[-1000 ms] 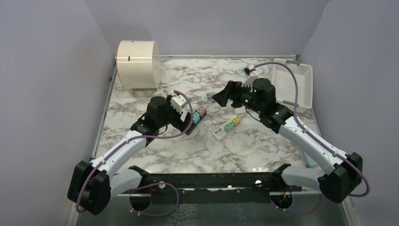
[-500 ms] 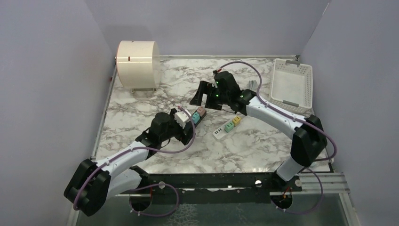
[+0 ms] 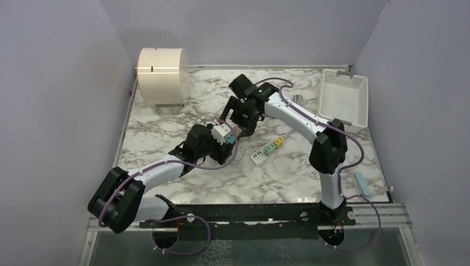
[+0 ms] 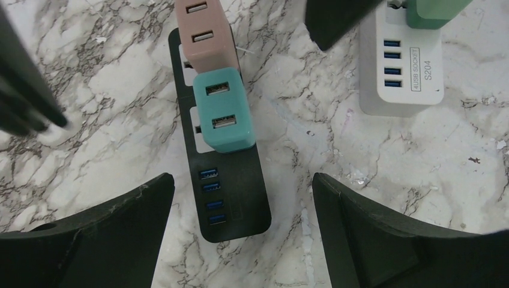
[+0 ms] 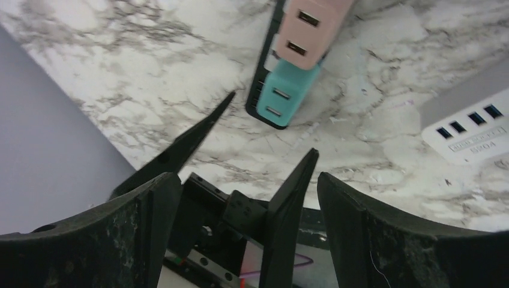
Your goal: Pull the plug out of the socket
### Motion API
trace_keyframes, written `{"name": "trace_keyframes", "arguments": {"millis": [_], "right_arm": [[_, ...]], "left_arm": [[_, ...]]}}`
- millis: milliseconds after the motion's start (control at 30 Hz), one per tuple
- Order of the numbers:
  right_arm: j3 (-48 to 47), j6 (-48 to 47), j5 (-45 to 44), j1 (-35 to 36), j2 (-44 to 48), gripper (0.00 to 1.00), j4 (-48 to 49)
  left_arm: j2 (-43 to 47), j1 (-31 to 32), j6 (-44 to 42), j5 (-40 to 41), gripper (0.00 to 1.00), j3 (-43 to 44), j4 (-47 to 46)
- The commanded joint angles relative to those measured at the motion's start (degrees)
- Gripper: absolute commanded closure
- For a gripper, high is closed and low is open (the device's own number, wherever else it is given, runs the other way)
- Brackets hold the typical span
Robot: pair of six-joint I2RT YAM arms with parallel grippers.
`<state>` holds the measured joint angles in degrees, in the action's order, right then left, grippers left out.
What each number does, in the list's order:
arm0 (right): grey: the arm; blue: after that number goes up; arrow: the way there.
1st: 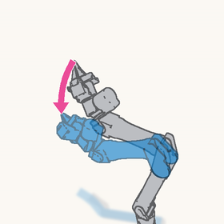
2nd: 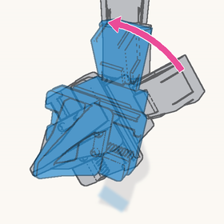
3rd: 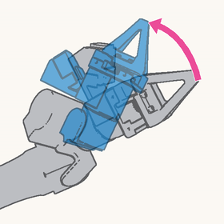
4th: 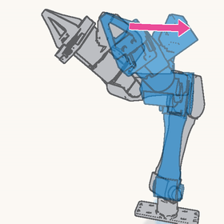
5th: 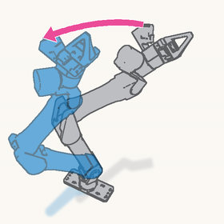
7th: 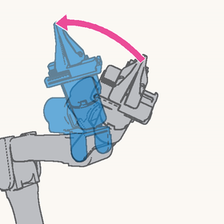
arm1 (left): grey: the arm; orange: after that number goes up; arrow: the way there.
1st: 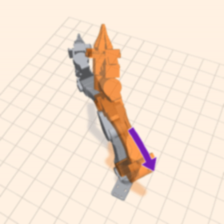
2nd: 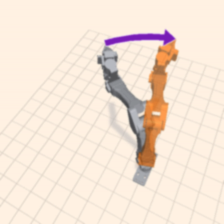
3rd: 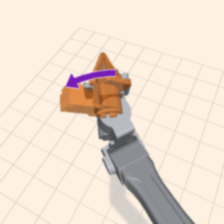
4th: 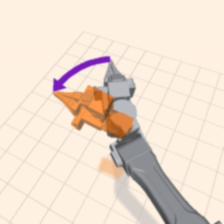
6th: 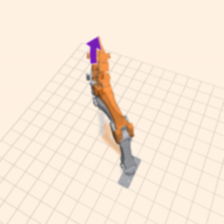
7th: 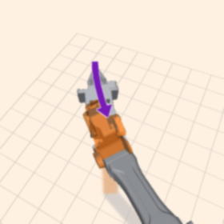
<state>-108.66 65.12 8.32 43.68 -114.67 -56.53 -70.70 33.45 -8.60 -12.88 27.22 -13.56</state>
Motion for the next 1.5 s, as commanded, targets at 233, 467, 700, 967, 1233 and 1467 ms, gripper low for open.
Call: {"name": "trace_keyframes", "arguments": {"millis": [233, 467, 700, 967, 1233, 1467], "right_arm": [[4.83, 7.44, 1.43, 2.23, -2.79, 0.26, -3.62], [-0.77, 8.03, -0.93, 2.46, -7.33, 0.33, -4.39], [-3.06, 8.34, -4.39, 2.46, -10.11, 0.34, -5.77], [-2.54, 8.44, -6.31, 1.82, -11.80, 0.52, -5.54], [-3.27, 7.57, -6.75, 0.91, -13.30, 0.55, -5.18], [-2.63, 7.05, -6.69, 0.27, -13.69, 0.64, -4.95]], "left_arm": [[0.65, 0.03, 3.25, -3.10, 0.20, 1.09, 0.77], [3.42, 0.06, 1.10, 4.20, 0.22, -1.04, 1.87], [-2.93, -0.50, 1.29, 3.59, 0.27, 2.70, 4.36], [-6.95, -2.21, 2.25, 2.91, 0.29, 5.34, 5.99], [-5.03, -5.29, 3.26, 0.29, 0.38, 4.04, 4.78], [-7.39, -7.69, 4.64, -0.43, 0.48, 5.27, 5.00]]}}
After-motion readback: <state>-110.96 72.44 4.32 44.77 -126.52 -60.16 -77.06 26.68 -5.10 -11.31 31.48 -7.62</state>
